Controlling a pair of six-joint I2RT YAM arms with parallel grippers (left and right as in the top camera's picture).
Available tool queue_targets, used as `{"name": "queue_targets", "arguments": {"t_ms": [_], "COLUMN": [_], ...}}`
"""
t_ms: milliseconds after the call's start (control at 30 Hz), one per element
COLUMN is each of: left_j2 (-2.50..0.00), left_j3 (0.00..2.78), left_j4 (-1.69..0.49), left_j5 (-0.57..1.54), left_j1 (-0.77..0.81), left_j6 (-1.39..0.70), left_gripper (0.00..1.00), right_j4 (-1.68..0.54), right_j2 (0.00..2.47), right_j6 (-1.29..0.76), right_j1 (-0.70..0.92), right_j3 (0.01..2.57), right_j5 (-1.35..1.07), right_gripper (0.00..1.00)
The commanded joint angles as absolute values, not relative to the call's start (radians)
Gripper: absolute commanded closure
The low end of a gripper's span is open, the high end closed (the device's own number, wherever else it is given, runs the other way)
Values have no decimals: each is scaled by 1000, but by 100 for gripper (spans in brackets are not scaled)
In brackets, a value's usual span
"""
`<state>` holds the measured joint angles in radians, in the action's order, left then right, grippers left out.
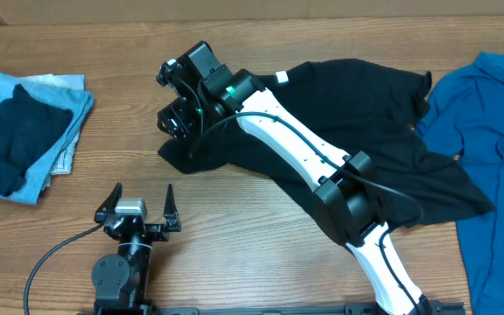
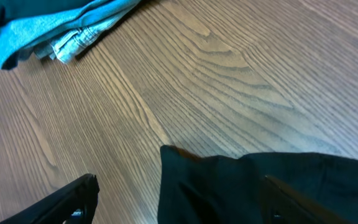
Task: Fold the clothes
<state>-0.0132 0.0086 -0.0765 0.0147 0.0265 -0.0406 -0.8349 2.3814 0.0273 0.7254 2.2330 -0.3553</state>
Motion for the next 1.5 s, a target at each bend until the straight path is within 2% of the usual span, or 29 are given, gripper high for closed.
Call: {"name": "queue_targets", "arguments": {"t_ms": [0, 67, 133, 233, 267, 300, 400, 467, 533, 733, 1100, 1467], "left_j2": [-5, -5, -5, -5, -5, -5, -5, -5, -5, -5, -5, -5], "left_j3": [6, 6, 6, 6, 5, 6, 5, 6, 6, 6, 6, 6], "left_j4": [-77, -77, -77, -77, -77, -77, -77, -77, -77, -77, -77, -77], "left_j5": [19, 19, 19, 19, 19, 19, 19, 19, 19, 19, 19, 19], "left_j1": [26, 26, 26, 26, 26, 26, 26, 26, 26, 26, 26, 26], "left_j6": [-14, -14, -14, -14, -14, -14, -14, -14, -14, -14, -14, -14], "left_gripper": [0, 0, 0, 0, 0, 0, 0, 0, 0, 0, 0, 0], "right_j4": [-871, -925, -1028, -1166, -1186, -1186, -1130, -1100, -1065, -964, -941, -606], "right_j2": [2342, 2328, 2318, 2315, 2315, 2315, 2317, 2320, 2320, 2347, 2542, 2629], "right_j6": [25, -28, -93, -240, -289, -313, -320, -368, -389, -443, -473, -472], "right_j1": [687, 644, 562, 408, 337, 292, 169, 133, 130, 122, 114, 118], "right_j3": [2321, 2379, 2454, 2505, 2503, 2497, 2471, 2432, 2368, 2173, 2164, 2164], "right_j5": [-340, -262, -184, -59, -41, -41, -41, 63, 142, 146, 103, -30], "right_gripper": [12, 13, 20, 59, 88, 96, 96, 96, 96, 96, 96, 96]}}
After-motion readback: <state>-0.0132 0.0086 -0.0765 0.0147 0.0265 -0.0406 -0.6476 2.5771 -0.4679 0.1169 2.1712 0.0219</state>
